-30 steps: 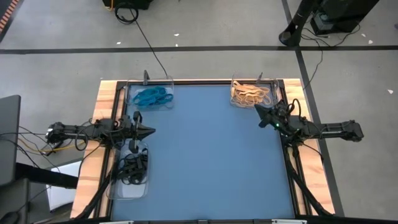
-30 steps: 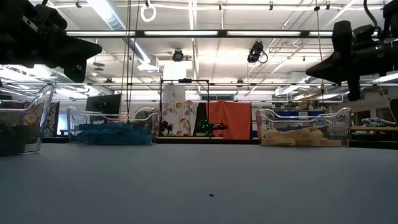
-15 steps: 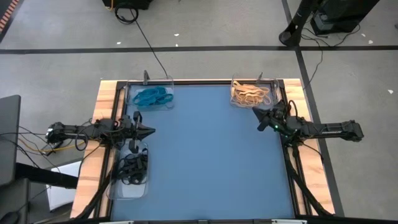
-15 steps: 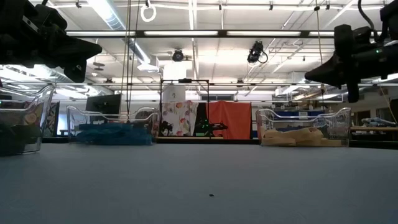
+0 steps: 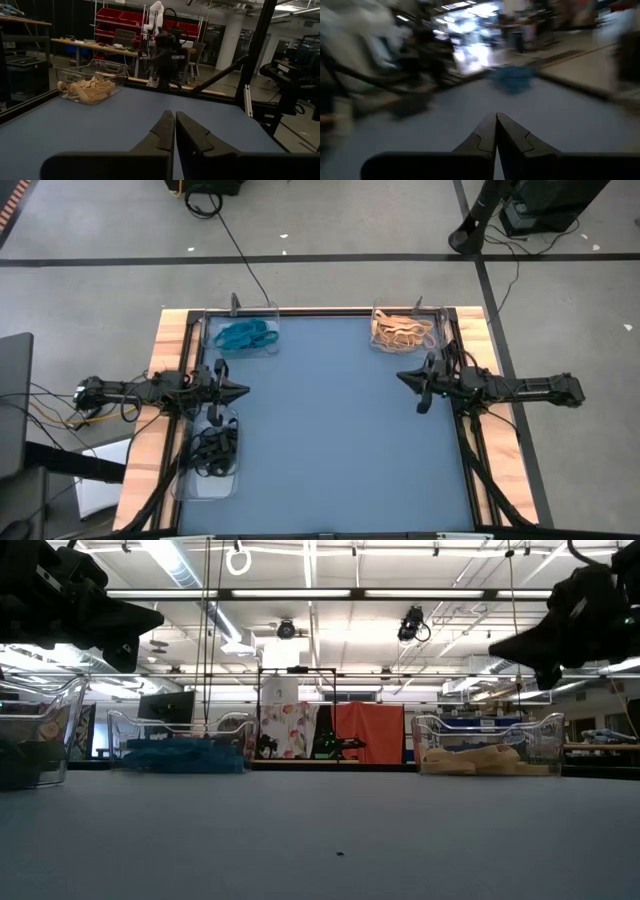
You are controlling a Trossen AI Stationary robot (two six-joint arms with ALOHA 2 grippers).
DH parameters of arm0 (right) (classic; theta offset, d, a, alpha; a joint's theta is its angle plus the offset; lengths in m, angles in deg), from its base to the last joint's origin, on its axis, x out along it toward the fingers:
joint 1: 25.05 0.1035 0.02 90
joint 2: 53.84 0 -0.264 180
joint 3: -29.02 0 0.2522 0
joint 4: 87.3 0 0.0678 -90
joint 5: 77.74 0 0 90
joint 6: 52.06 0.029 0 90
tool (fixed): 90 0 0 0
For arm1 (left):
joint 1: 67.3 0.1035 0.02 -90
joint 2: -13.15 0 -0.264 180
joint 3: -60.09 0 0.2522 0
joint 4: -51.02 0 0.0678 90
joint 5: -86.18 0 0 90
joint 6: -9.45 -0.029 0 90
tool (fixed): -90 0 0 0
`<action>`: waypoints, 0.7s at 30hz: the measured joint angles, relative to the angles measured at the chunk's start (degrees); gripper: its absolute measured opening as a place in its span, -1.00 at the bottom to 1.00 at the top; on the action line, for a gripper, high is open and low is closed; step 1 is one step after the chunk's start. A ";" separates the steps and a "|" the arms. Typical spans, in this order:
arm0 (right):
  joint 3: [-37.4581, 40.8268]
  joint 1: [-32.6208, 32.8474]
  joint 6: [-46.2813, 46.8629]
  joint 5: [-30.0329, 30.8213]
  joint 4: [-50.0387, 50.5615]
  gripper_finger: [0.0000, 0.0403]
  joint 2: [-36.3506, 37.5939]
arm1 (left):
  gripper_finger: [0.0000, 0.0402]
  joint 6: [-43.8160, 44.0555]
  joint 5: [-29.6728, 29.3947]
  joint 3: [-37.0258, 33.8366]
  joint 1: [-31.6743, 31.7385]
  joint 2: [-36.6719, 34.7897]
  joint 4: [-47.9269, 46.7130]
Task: Sort rubber bands into baskets
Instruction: Return to Home Position
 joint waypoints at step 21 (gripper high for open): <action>0.00 0.38 0.72 -9.13 1.90 -0.88 0.16 | -0.90 0.01 0.00 -0.02 0.01 0.02 -0.02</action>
